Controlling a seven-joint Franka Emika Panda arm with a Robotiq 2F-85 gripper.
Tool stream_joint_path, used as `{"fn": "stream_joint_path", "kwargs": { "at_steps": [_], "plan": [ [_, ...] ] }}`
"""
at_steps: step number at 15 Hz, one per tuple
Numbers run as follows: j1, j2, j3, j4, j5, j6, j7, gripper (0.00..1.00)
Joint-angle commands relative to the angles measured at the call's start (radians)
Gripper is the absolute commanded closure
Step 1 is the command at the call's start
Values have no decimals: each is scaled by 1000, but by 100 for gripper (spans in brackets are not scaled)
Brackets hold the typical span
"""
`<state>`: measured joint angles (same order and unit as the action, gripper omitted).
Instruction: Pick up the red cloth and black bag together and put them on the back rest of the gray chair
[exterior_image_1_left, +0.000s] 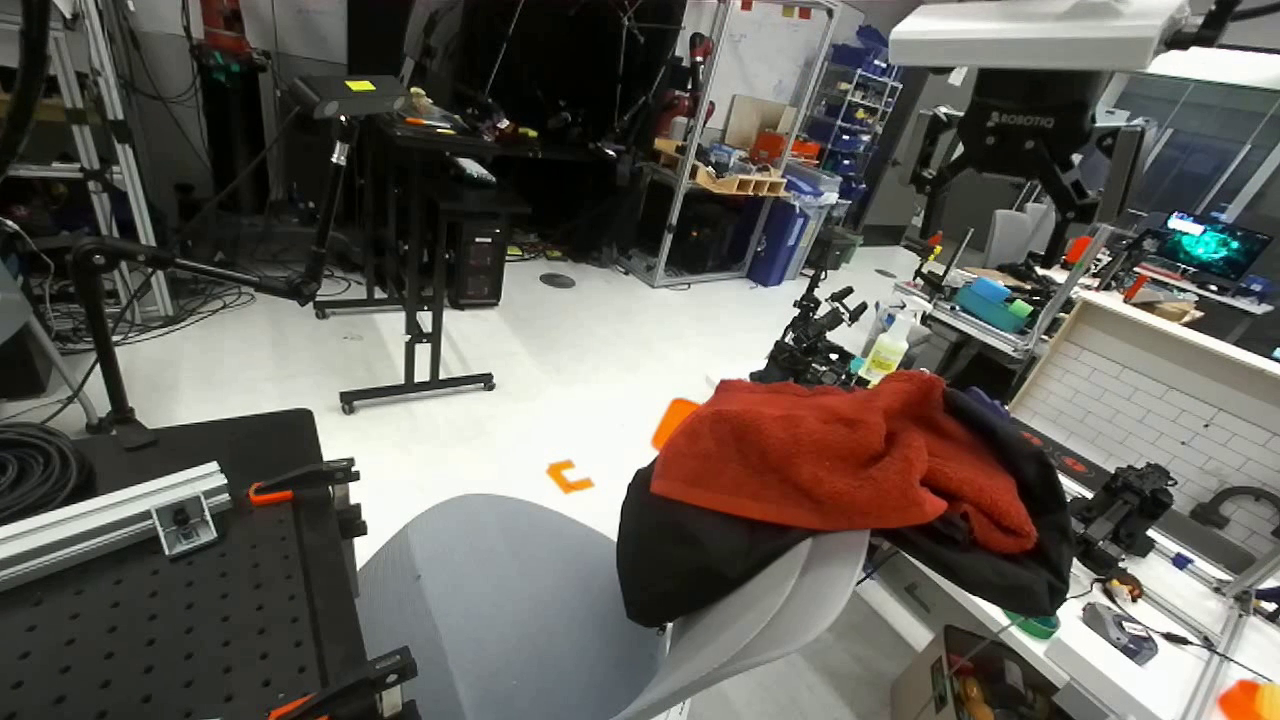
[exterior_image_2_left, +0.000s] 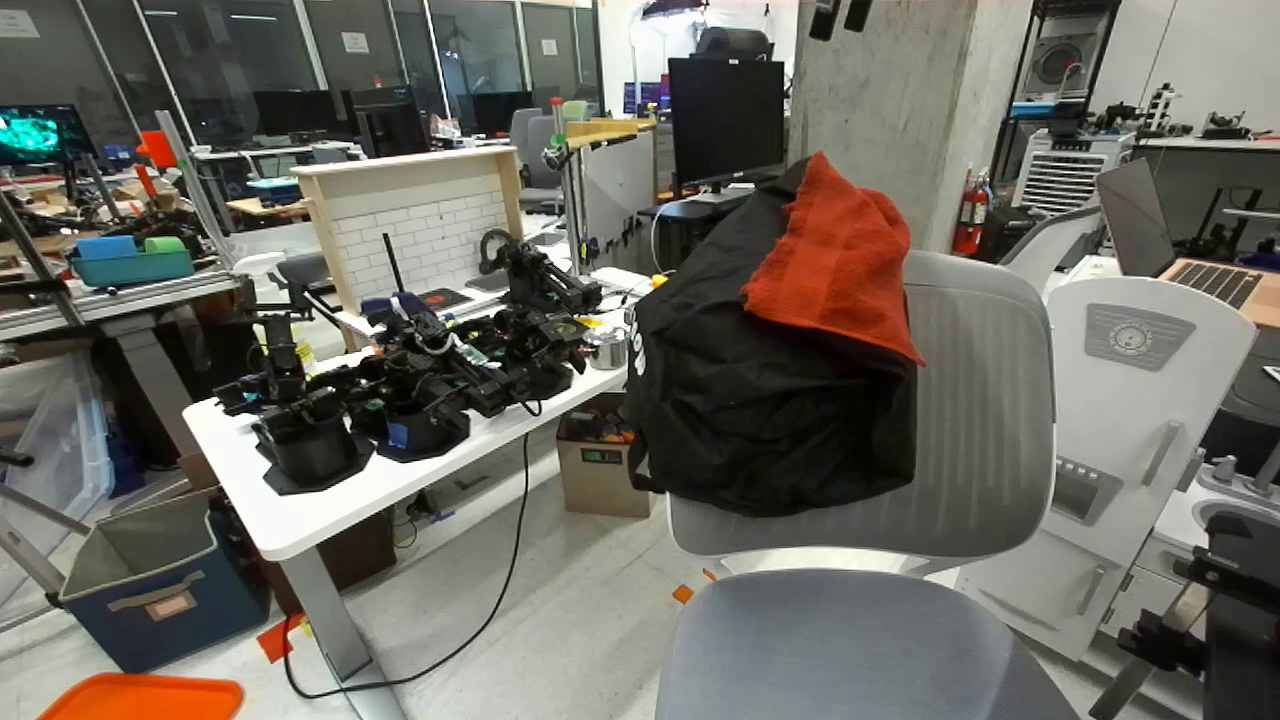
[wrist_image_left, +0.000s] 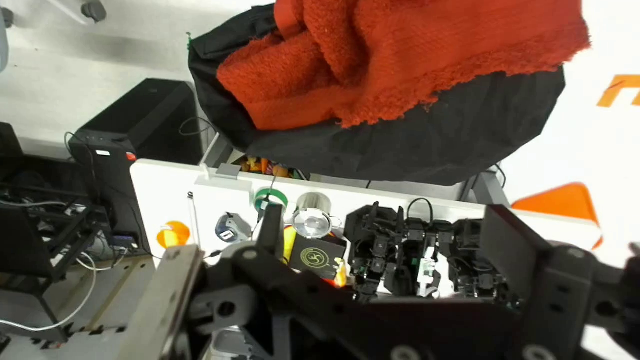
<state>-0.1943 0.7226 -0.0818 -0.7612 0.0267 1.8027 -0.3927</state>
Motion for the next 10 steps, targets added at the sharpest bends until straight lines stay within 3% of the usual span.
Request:
{"fn": "stream_joint_path", "kwargs": {
  "at_steps": [1, 5, 10],
  "plan": [
    [25, -56, 64, -120, 45, 19, -81, 0],
    [120, -142, 92, -347, 28, 110, 19, 0],
    [274, -205, 39, -596, -93, 407, 260, 0]
  ]
}}
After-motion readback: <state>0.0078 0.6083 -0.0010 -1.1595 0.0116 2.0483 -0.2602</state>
